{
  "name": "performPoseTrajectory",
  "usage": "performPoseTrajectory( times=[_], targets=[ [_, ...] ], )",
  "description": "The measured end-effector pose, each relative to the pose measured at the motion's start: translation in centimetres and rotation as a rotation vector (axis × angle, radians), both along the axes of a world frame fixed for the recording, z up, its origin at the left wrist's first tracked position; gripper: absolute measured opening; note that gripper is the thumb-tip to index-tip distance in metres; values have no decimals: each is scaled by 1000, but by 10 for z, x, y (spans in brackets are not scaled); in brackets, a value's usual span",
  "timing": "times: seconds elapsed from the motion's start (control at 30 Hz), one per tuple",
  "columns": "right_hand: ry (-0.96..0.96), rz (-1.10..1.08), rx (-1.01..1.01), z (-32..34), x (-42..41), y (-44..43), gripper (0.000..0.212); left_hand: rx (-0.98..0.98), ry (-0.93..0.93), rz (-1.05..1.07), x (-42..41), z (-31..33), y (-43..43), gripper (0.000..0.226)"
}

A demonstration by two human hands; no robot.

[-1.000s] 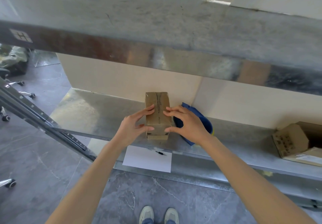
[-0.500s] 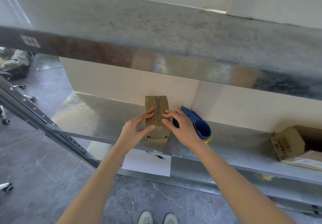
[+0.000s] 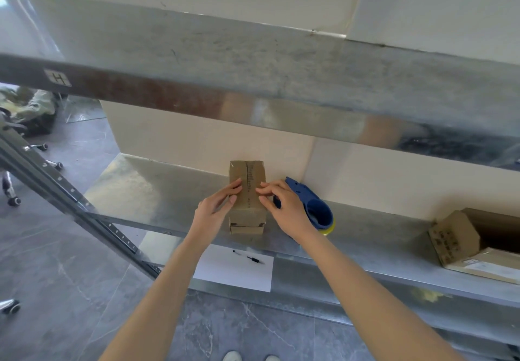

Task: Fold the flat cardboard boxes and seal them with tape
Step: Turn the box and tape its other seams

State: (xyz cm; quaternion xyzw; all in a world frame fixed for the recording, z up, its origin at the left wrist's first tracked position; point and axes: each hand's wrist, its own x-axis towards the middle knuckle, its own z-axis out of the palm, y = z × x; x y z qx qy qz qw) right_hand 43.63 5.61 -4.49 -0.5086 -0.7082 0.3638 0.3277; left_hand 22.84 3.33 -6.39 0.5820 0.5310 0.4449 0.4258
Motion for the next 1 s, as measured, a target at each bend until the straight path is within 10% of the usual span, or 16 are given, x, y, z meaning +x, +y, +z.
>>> performPoseTrajectory(
  times=[0.63,1.0],
  targets=[
    [-160,106,-10,12,5,5,51,-14,-93,39,8,3,-2,27],
    [-262,117,20,20,2,0,62,32,-28,-58,-1,6,-1,65]
  ],
)
